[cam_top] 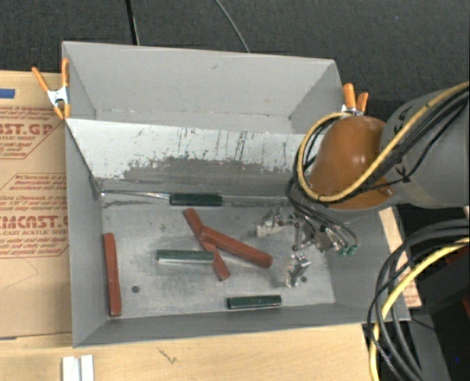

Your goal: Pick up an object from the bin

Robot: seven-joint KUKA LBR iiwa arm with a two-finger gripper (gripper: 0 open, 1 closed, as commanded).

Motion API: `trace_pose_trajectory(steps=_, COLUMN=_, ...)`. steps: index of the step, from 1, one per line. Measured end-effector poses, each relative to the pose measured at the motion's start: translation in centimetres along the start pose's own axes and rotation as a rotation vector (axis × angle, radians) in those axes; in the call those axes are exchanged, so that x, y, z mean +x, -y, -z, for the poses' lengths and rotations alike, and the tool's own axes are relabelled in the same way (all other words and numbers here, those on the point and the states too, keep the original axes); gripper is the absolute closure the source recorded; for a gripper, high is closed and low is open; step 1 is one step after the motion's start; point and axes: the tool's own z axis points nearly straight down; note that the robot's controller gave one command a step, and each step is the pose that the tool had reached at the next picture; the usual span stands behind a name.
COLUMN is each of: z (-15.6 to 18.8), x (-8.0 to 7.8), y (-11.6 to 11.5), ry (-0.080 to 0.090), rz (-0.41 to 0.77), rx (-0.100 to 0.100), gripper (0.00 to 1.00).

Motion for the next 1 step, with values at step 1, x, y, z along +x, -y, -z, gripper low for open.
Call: trace_pose_trajectory(steps=1, z=-1.8, x=-1.61, y=-4.04, ry=0.007, rz=0.37, rx=0.015, gripper=1.0)
